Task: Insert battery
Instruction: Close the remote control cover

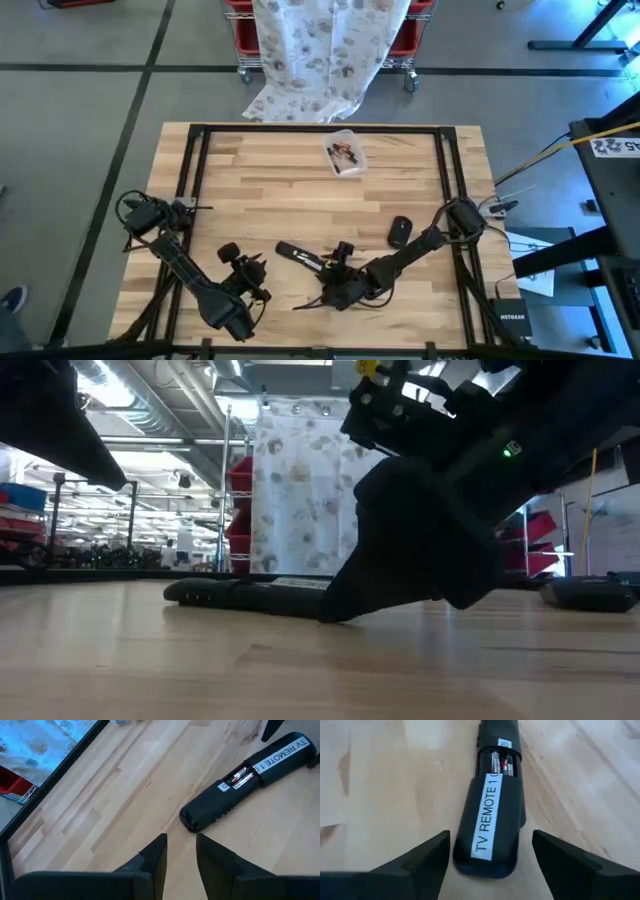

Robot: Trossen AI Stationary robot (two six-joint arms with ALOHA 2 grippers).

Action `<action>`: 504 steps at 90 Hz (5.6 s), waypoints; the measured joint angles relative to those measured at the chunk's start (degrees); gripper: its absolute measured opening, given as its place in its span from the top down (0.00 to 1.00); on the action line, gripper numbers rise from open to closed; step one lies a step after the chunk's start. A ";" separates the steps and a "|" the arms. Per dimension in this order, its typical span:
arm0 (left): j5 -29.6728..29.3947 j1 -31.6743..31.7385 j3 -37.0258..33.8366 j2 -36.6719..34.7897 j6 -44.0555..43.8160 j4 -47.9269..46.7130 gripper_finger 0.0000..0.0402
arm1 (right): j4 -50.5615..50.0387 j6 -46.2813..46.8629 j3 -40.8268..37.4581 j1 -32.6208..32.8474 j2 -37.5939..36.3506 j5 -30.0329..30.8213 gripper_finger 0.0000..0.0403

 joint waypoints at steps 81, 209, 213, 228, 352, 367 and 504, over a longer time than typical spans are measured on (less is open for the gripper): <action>0.26 0.00 0.00 0.00 -0.17 0.02 0.79 | -0.54 2.84 -0.09 -2.73 -3.95 1.25 0.33; 0.20 0.00 -0.02 0.02 0.22 0.27 0.79 | 4.44 -32.98 -0.03 -7.88 -1.91 -15.12 0.33; 0.20 0.02 -0.02 0.02 0.24 0.26 0.79 | 4.71 -32.01 0.00 -7.87 -1.59 -14.22 0.33; 0.22 0.00 -0.02 0.02 0.24 0.27 0.79 | 4.85 -28.81 0.09 -7.65 -0.94 -10.45 0.33; 0.87 -0.24 -0.02 0.02 0.02 0.26 0.79 | 3.72 -27.21 -0.10 -11.15 -3.72 -21.26 0.33; 0.90 -0.24 -0.02 0.02 -0.13 0.26 0.79 | 3.96 -25.08 0.00 -12.50 -3.74 -25.21 0.33; 1.25 -0.17 -0.02 0.02 -0.22 0.06 0.79 | 4.39 -25.94 -0.07 -6.16 -3.67 -24.15 0.33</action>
